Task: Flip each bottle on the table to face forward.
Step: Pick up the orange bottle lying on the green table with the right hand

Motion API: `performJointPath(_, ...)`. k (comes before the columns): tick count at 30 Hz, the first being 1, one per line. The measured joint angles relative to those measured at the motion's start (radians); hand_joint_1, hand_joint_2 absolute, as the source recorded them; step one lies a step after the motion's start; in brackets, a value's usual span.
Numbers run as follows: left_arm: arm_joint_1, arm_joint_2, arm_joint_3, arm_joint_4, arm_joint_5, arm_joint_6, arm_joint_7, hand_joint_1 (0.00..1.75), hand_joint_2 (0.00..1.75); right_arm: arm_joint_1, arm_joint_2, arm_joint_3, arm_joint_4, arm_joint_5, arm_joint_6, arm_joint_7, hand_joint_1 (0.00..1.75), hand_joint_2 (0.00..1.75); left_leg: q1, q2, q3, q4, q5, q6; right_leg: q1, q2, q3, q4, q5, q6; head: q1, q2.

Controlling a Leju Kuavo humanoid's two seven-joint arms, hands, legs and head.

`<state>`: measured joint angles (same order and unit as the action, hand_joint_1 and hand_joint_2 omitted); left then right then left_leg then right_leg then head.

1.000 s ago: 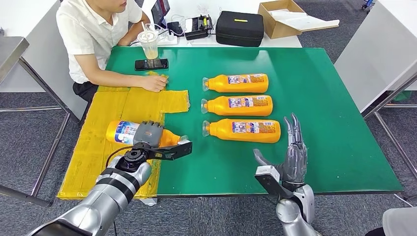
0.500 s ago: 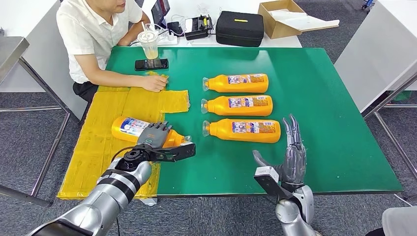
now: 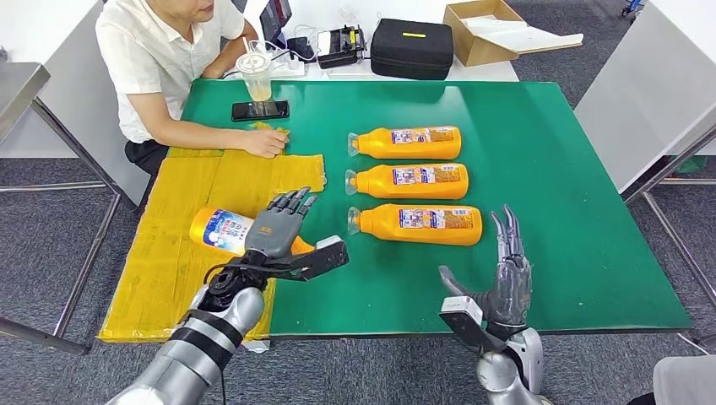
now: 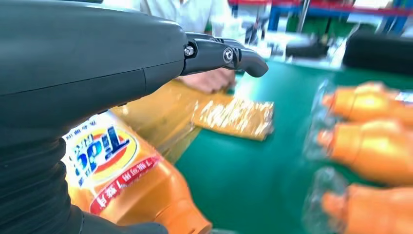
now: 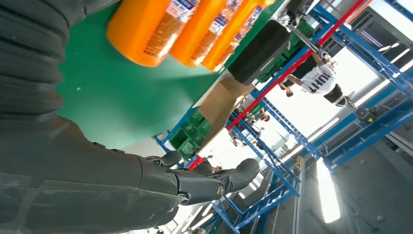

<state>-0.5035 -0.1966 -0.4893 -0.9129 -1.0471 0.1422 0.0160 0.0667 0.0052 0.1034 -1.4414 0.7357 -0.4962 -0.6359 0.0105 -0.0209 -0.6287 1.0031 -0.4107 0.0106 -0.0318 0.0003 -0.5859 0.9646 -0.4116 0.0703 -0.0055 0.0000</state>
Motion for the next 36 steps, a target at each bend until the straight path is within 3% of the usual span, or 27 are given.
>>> performJointPath(10,0.127,0.046,-0.057,-0.237,0.034,0.001,-0.017,0.00,1.75,0.044,-0.010,-0.014,-0.024,0.016,-0.019,-0.002,0.00,1.75,0.000,0.000,0.000,0.000,0.000,0.000,0.000,0.000,0.000,0.000,0.000,0.000,0.000,0.000)
performJointPath(20,0.160,0.066,-0.078,-0.313,0.102,0.001,-0.063,0.00,1.75,0.054,-0.011,-0.024,-0.031,-0.019,0.000,-0.012,0.00,1.75,0.000,0.000,0.000,0.000,0.000,0.000,0.000,0.000,0.000,0.000,0.000,0.000,0.000,0.000)
performJointPath(22,0.180,0.066,-0.075,-0.331,0.205,0.012,-0.126,0.00,1.75,0.054,-0.016,-0.025,-0.034,-0.006,0.013,0.009,0.00,1.75,0.000,0.000,0.000,0.000,0.000,0.000,0.000,0.000,0.000,0.000,0.000,0.000,0.000,0.000)
performJointPath(26,0.269,0.036,-0.051,-0.381,0.583,-0.007,-0.285,0.00,1.75,0.042,-0.075,-0.032,-0.020,0.139,0.013,0.153,0.00,1.75,-0.001,0.000,0.000,0.000,0.000,0.000,-0.001,0.000,0.000,0.000,0.000,0.000,0.000,0.000)
performJointPath(30,0.355,-0.009,-0.056,-0.405,0.931,-0.016,-0.339,0.00,1.75,0.021,-0.162,-0.040,0.024,0.204,-0.015,0.201,0.00,1.75,-0.003,0.000,0.000,0.000,-0.002,0.002,-0.003,0.000,0.000,-0.001,0.000,0.000,0.000,0.000)
performJointPath(36,0.383,-0.026,-0.097,-0.406,1.025,0.004,-0.348,0.00,1.75,0.009,-0.215,-0.039,0.066,0.211,-0.024,0.211,0.00,1.75,-0.003,0.000,0.000,0.000,-0.002,0.002,-0.001,0.000,0.000,-0.001,0.000,0.000,0.000,0.000)
